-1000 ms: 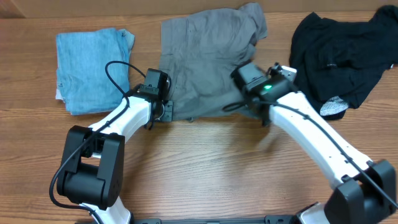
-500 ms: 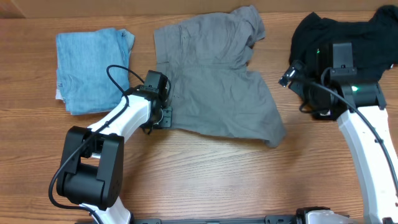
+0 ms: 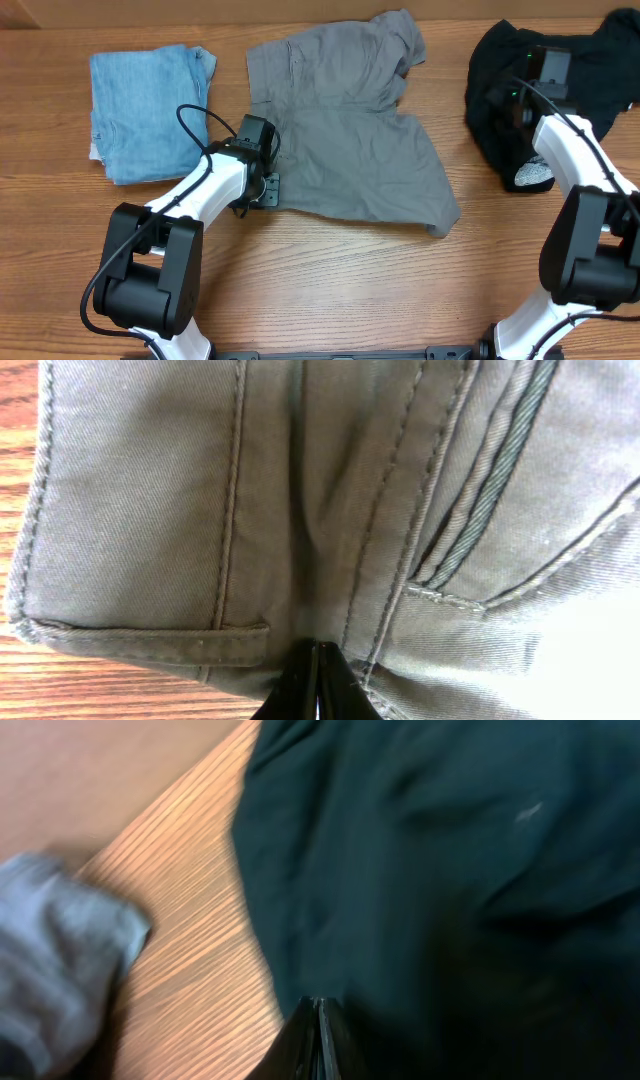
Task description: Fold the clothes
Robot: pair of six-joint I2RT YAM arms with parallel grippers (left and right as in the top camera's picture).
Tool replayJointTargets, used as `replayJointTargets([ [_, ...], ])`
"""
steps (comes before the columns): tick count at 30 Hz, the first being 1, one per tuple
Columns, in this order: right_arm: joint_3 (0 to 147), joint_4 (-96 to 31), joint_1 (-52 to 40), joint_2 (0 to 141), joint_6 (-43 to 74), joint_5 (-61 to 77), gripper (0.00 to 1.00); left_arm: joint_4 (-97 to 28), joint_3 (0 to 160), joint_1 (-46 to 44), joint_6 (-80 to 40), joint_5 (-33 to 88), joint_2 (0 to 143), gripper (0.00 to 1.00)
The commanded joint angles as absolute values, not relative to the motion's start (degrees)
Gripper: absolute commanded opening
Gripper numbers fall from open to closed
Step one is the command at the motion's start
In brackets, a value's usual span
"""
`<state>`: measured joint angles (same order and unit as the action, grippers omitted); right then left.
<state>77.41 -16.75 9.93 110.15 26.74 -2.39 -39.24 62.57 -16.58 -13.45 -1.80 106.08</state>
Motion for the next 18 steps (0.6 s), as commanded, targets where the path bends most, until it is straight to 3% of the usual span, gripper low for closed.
replayJointTargets([
  [1, 77.65, -16.36, 13.30, 114.19, 25.69, -4.43, 0.04, -39.05, 60.93, -17.78, -14.96, 0.10, 107.07, 0.04],
  [18, 78.85, -53.12, 33.52, 119.24, 40.49, -8.84, 0.04, -35.66, 60.93, -17.76, -15.44, 1.52, 107.07, 0.04],
])
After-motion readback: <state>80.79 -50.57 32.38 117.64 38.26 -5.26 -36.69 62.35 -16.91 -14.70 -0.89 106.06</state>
